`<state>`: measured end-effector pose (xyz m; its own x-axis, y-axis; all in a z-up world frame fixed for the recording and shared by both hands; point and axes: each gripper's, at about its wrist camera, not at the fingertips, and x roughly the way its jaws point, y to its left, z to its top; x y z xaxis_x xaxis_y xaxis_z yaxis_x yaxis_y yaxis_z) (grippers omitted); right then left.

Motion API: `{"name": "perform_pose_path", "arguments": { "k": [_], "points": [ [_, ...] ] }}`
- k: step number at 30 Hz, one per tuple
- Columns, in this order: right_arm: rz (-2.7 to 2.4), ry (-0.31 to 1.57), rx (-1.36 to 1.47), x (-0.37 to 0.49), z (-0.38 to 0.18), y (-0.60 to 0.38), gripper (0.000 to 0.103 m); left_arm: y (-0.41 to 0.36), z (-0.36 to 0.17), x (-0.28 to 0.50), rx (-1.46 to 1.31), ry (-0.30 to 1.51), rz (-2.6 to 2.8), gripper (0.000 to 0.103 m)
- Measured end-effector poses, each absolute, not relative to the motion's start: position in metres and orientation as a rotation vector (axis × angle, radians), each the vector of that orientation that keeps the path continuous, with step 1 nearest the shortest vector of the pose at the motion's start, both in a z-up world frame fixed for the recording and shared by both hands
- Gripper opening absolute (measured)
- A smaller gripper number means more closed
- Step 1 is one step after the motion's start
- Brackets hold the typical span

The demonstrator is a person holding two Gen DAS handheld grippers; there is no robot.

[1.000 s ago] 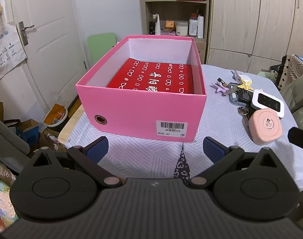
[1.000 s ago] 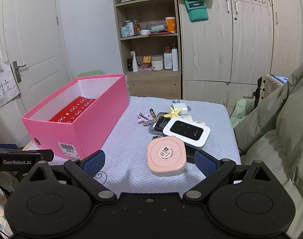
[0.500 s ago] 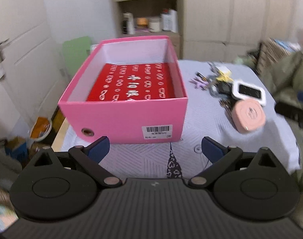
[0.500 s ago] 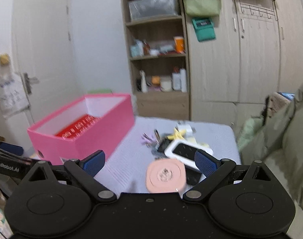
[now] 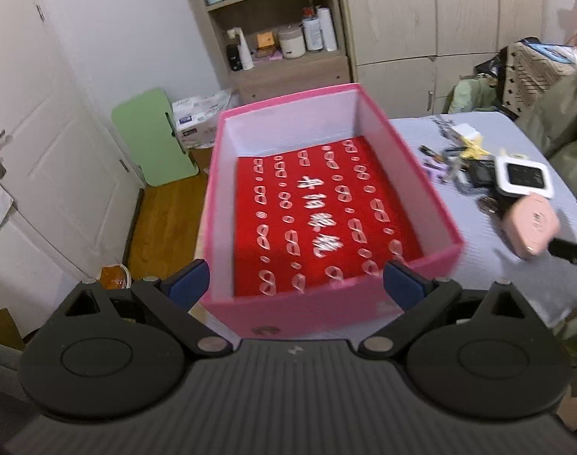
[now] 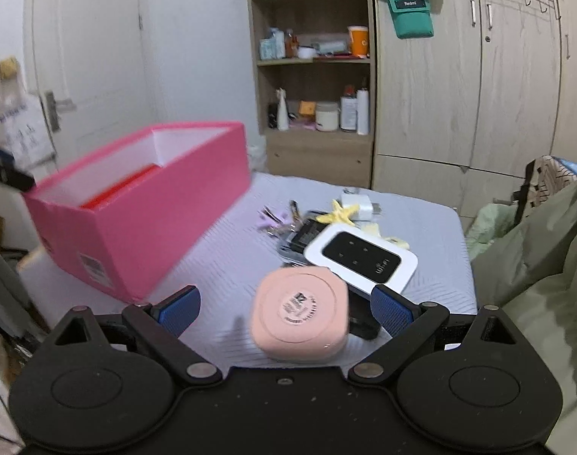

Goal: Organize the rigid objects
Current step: 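Grasp the pink round case with the right gripper and lift it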

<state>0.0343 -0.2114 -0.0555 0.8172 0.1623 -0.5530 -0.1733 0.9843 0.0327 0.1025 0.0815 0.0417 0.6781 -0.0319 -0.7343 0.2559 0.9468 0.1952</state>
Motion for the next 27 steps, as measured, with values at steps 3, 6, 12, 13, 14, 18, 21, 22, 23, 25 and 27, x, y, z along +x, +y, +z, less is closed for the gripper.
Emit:
{"name": "perform_pose_path", "arguments": {
  "k": [3, 6, 12, 13, 14, 18, 21, 22, 23, 25, 27],
  "points": [
    [0.163, 0.61, -0.043, 0.043, -0.063, -0.208, 0.098, 0.103, 0.039, 0.132, 0.257, 0.842, -0.14, 0.099],
    [0.154, 0.641, -0.05, 0.051, -0.069, -0.206, 0.097, 0.118, 0.033, 0.153, 0.253, 0.849, -0.102, 0.094],
    [0.126, 0.696, -0.064, 0.065, -0.076, -0.202, 0.09, 0.135, 0.008, 0.196, 0.237, 0.919, -0.082, 0.059],
    [0.118, 0.71, -0.073, 0.067, -0.076, -0.2, 0.089, 0.137, 0.002, 0.201, 0.256, 0.942, -0.085, 0.046],
    [0.109, 0.723, -0.083, 0.07, -0.076, -0.199, 0.089, 0.137, -0.004, 0.204, 0.277, 0.961, -0.088, 0.039],
    [0.083, 0.763, -0.156, 0.078, -0.079, -0.189, 0.089, 0.141, -0.016, 0.211, 0.292, 0.983, -0.101, 0.02],
    [0.075, 0.78, -0.159, 0.084, -0.084, -0.187, 0.08, 0.143, -0.014, 0.212, 0.284, 0.959, -0.116, 0.013],
    [0.073, 0.778, -0.145, 0.086, -0.084, -0.188, 0.079, 0.144, -0.013, 0.213, 0.275, 0.948, -0.131, 0.007],
    [0.068, 0.774, -0.131, 0.087, -0.083, -0.189, 0.079, 0.143, -0.013, 0.215, 0.272, 0.935, -0.144, 0.005],
    [0.07, 0.782, -0.111, 0.089, -0.08, -0.192, 0.079, 0.143, -0.012, 0.215, 0.277, 0.903, -0.144, 0.005],
    [0.099, 0.781, -0.055, 0.09, -0.073, -0.199, 0.079, 0.145, -0.01, 0.214, 0.27, 0.872, -0.156, 0.005]
  ]
}}
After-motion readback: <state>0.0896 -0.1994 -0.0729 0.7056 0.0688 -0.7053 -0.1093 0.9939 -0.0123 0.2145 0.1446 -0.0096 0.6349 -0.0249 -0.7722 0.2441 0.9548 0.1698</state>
